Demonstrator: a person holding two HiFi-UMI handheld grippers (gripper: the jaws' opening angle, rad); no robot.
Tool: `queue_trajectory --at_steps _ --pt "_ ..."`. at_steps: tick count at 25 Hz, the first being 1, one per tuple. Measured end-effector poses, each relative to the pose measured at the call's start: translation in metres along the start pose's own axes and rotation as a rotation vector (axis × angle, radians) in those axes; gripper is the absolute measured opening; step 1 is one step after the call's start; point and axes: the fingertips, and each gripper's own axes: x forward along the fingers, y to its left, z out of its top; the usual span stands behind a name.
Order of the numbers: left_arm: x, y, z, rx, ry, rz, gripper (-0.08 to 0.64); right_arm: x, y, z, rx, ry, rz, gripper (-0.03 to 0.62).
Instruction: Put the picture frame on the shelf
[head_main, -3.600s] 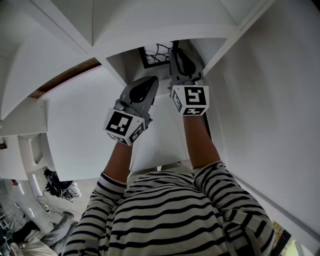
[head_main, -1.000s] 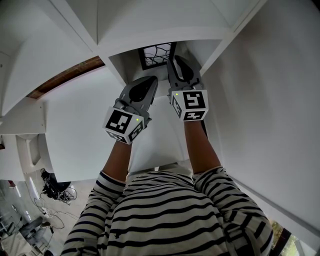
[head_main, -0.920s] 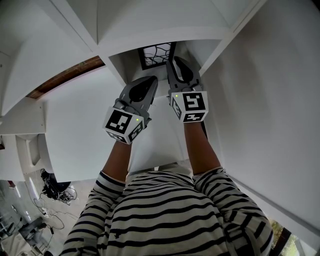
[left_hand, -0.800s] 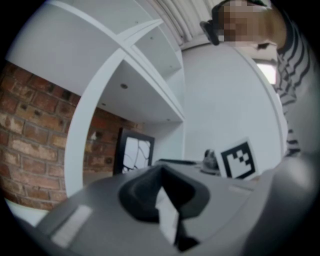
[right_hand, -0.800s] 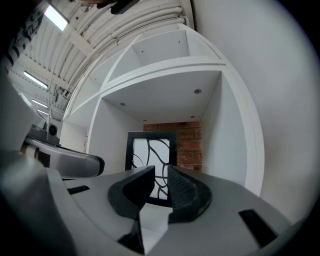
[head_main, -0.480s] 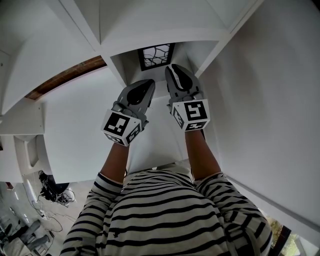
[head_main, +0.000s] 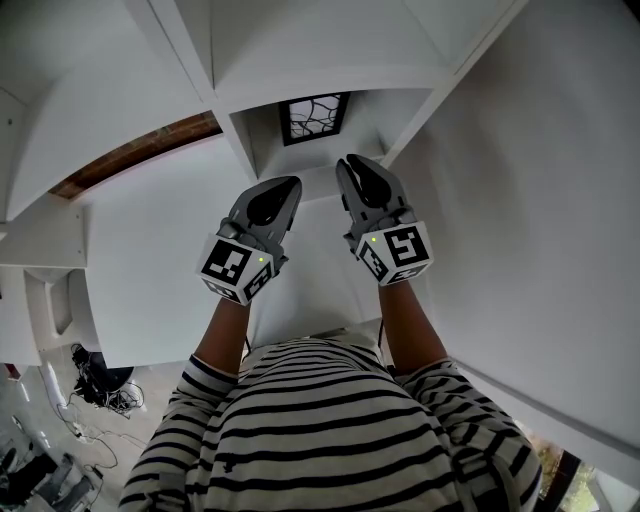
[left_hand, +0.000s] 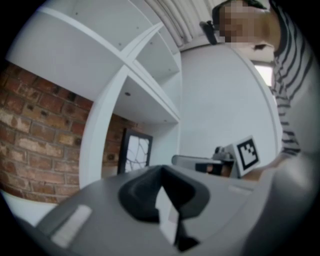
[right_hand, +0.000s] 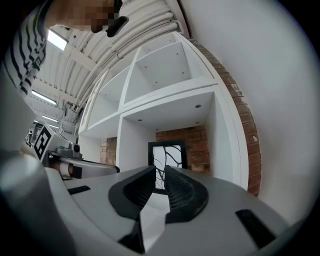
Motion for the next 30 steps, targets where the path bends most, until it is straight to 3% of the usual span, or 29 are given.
queue_trajectory --at_steps 23,30 --pt "-0.061 -0.036 -0.015 -0.072 0.01 -0.056 0.006 -0.069 0.075 -0.016 0.194 0.022 0.171 0.017" --pt "-0.072 -0.041 -0.01 -0.085 -0.024 -0.076 0.006 -0.073 0.098 -0.007 0.151 0.031 0.226 0.012"
